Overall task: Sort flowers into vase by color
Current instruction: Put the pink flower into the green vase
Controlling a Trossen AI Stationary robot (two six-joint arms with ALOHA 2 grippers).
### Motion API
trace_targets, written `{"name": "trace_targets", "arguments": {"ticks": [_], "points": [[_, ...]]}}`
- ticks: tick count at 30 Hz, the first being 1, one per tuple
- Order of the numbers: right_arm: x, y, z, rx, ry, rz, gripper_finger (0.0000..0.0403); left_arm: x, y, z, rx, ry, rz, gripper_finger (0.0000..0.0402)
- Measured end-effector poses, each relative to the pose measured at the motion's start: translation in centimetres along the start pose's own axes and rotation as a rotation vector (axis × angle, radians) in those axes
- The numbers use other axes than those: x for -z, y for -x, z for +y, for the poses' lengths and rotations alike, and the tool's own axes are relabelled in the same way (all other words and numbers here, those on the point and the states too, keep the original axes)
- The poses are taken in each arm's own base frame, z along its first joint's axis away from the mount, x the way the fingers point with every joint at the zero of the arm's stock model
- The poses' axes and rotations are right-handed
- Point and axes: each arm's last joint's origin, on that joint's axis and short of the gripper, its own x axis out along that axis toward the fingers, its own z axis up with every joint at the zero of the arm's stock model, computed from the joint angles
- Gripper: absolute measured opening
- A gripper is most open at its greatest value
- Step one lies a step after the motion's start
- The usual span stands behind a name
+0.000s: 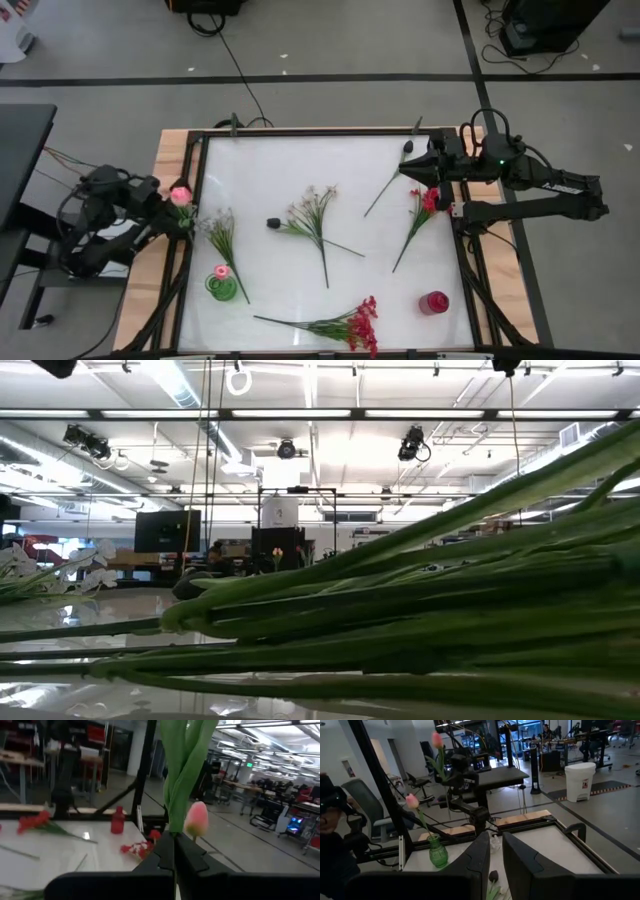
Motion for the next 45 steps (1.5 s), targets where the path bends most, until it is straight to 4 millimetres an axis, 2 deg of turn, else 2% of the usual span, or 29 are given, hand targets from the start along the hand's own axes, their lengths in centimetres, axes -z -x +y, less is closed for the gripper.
{"name": "trace_targets", "arguments": {"ticks": [5,8,19,27,31,36,45], "points": [[0.0,0.0,0.0,0.0,0.0,0.0,0.0062,-0.7,-0.4,0.5,0.037,-0.065,-0.101,0.0002],[0.0,0.0,0.0,0.0,0.0,0.0,0.0062,-0.9,-0.8,1.1,0.033,-0.034,-0.144,0.0002],[0.0,0.0,0.0,0.0,0.0,0.0,0.0062,-1.4,-3.4,4.2,0.031,0.079,-0.048,0.0002],[0.0,0.0,0.0,0.0,0.0,0.0,0.0062,-3.6,-5.6,5.9,0.023,-0.008,-0.02,0.0002],[0.0,0.0,0.0,0.0,0.0,0.0,0.0062,-4.3,-6.7,6.2,0.075,-0.071,-0.059,0.0002],[0.0,0.0,0.0,0.0,0.0,0.0,0.0062,-4.1,-8.5,6.1,0.186,-0.104,-0.045,0.0002],[0.0,0.0,0.0,0.0,0.0,0.0,0.0062,-3.6,-10.1,4.4,0.384,-0.154,-0.028,0.0002]]}}
